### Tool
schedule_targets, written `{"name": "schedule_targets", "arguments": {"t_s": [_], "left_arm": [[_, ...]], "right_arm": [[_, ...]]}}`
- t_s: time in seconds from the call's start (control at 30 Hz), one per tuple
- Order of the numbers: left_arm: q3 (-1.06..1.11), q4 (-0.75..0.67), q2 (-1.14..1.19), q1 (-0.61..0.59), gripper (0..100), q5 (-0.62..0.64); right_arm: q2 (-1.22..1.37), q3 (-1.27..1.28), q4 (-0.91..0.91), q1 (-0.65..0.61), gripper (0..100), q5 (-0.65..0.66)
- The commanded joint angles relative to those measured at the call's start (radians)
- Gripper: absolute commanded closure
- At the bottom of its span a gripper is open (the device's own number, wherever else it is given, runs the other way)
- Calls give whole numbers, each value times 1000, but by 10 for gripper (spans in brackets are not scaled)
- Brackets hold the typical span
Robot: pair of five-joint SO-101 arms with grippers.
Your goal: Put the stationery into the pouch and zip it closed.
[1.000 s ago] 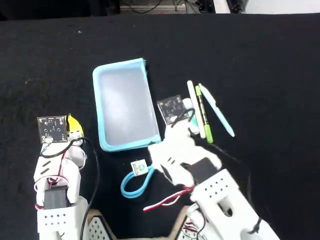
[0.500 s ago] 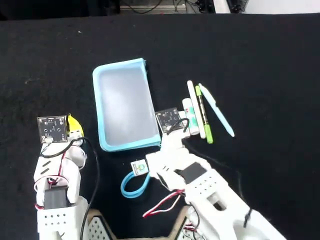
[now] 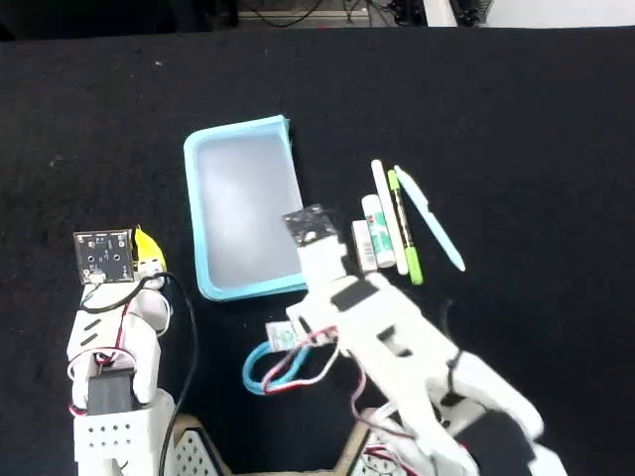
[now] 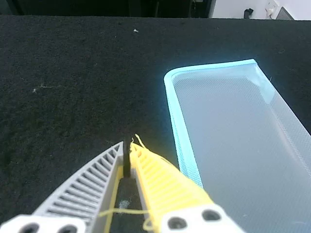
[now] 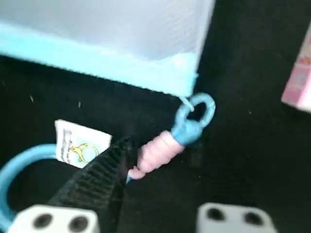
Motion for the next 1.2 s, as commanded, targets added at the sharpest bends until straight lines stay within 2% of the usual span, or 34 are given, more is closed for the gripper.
{"name": "schedule_targets", "arguments": {"t_s": [0.0, 0.13, 0.2, 0.33, 0.53, 0.67, 0.8, 0.97, 1.17], "left_arm": [[25, 6, -3, 4, 967, -8], [25, 6, -3, 4, 967, -8], [25, 6, -3, 4, 967, -8], [25, 6, -3, 4, 967, -8], [25, 6, -3, 5, 967, -8], [25, 6, -3, 4, 967, -8], [25, 6, -3, 4, 967, -8], [25, 6, -3, 4, 967, -8], [25, 6, -3, 4, 967, -8]], "right_arm": [[117, -147, 84, 135, 968, 284], [120, -311, 279, 313, 985, 430], [113, -383, 384, 374, 988, 546], [124, -414, 473, 408, 982, 764], [160, -337, 476, 381, 825, 784], [99, -344, 473, 348, 851, 778], [4, -318, 450, 256, 850, 755], [-35, -150, 204, 222, 850, 717], [-35, -30, 9, 229, 850, 784]]}}
